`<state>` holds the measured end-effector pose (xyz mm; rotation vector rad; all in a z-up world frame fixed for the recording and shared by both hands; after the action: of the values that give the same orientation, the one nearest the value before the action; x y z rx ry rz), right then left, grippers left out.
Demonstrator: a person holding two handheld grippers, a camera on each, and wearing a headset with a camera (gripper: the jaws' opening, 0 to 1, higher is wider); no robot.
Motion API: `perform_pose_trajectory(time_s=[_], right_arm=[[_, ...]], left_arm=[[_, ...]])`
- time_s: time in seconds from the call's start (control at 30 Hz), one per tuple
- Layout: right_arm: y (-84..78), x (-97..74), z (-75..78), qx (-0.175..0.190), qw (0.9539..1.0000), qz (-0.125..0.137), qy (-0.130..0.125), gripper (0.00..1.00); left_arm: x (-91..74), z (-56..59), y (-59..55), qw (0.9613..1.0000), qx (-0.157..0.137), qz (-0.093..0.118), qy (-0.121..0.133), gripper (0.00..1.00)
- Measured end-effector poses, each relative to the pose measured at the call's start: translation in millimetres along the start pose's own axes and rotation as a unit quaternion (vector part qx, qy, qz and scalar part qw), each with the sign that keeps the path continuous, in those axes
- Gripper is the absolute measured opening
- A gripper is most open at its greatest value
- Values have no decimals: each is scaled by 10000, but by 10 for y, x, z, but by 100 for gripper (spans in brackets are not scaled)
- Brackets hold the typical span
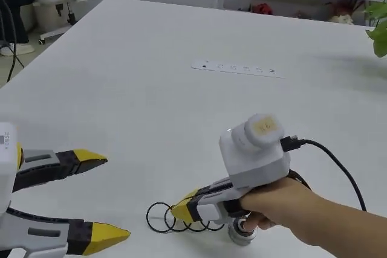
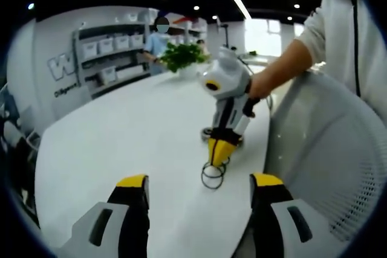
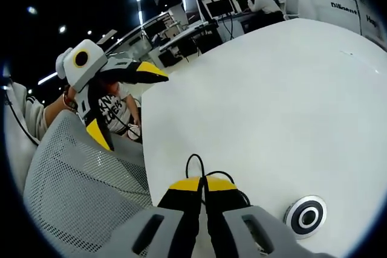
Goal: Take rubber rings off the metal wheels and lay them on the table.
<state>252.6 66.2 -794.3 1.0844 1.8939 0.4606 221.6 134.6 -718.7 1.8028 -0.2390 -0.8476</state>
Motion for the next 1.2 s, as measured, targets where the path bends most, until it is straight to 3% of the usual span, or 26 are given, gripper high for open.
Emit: perform_pose_trajectory(time_s=[0.37,0.6,0.9,1.2], right_arm=[[-31,-17,66,18,9999,-83,-109,4],[12,-139,62,-75,9998,-3,-175,6],[158,-439,47,-141,9988,346,-312,9],[240,-805,-37,-375,9963,661,-391,21]], left_arm=[[1,26,3,10000,-17,-3,-21,69],[-7,20,-13,10000,-22,-11,-17,69],[5,17,-29,10000,-22,-19,-16,69],[4,22,-18,10000,-3,-26,-4,69]])
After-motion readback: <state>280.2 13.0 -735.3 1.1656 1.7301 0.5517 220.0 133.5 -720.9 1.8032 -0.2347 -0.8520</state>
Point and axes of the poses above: the centre of the closed fingertips' face, and the gripper's own axes: x roughly forward along the fingers, z roughly to its right, y roughly out of its top, the point moved 1 cm from there along -x, roughly backward along the fingers, and after that the axes turned 15 degrees about y, right-handed, at the moved point
